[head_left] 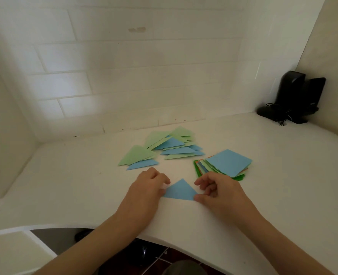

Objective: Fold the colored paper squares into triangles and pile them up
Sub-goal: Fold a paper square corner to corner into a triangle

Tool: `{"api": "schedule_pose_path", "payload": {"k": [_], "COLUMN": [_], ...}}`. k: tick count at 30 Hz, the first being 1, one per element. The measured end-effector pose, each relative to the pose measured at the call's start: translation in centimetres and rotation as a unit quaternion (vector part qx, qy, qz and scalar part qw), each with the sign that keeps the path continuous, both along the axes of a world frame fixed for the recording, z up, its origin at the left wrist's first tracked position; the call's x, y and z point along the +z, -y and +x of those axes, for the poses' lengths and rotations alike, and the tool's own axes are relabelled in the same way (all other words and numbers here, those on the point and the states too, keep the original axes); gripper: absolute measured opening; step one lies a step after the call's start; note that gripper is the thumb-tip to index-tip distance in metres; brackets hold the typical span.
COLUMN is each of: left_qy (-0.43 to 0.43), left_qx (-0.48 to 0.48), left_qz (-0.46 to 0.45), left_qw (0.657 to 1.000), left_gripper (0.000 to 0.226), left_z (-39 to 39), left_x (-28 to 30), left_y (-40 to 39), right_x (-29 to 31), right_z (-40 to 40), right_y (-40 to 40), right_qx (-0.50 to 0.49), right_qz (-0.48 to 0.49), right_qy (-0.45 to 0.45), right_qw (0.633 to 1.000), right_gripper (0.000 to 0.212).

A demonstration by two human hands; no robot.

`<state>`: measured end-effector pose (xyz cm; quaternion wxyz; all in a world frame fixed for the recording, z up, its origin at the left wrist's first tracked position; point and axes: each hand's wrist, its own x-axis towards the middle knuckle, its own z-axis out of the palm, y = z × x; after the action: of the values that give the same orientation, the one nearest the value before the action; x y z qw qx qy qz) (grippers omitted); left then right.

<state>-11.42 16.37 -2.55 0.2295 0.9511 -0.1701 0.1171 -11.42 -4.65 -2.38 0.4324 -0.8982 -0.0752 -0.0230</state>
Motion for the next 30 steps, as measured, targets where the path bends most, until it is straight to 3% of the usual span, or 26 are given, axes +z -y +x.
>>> {"api": "schedule_pose_path", "payload": {"k": [6, 10, 13, 16, 20, 23, 30], "left_qy": [-0.055, -0.125, -0.139, -0.149, -0.153, -0.152, -0.168], "left_qx": [0.062, 0.063, 0.059, 0.064, 0.07, 0.069, 0.073], "left_qz": [0.1, 0.09, 0.057, 0.034, 0.004, -0.003, -0.008], "left_qw": [0.992, 0.986, 0.987, 0.986, 0.986, 0.986, 0.983], "left_gripper": [0.043, 0.048, 0.048, 0.046, 0.045, 0.046, 0.046], "left_z": [0.2, 1.2, 1.5, 1.6, 1.6, 1.6, 1.8], "left_x": [1.6, 2.1, 2.3, 2.3, 2.2, 2.3, 2.4], "left_y": [3.2, 3.4, 3.0, 2.7, 2.4, 2.4, 2.3], "right_x": [-0.1, 0.3, 1.1, 1.9, 0.9, 0.5, -0.3], "right_z": [-0.3, -0.8, -1.0, -0.2, 1.5, 2.3, 2.2], "right_y": [-0.4, -0.3, 0.7, 3.8, 7.7, 8.1, 5.5], "right_qx": [0.001, 0.009, -0.019, -0.065, -0.062, -0.028, -0.046], "right_qz": [-0.008, -0.023, -0.022, -0.084, -0.202, -0.228, -0.272], "right_qy": [0.026, 0.037, 0.131, 0.205, 0.174, 0.137, 0.138], "right_qw": [1.0, 0.999, 0.991, 0.973, 0.962, 0.964, 0.951], "right_gripper": [0.021, 0.02, 0.016, 0.019, 0.043, 0.053, 0.032]}}
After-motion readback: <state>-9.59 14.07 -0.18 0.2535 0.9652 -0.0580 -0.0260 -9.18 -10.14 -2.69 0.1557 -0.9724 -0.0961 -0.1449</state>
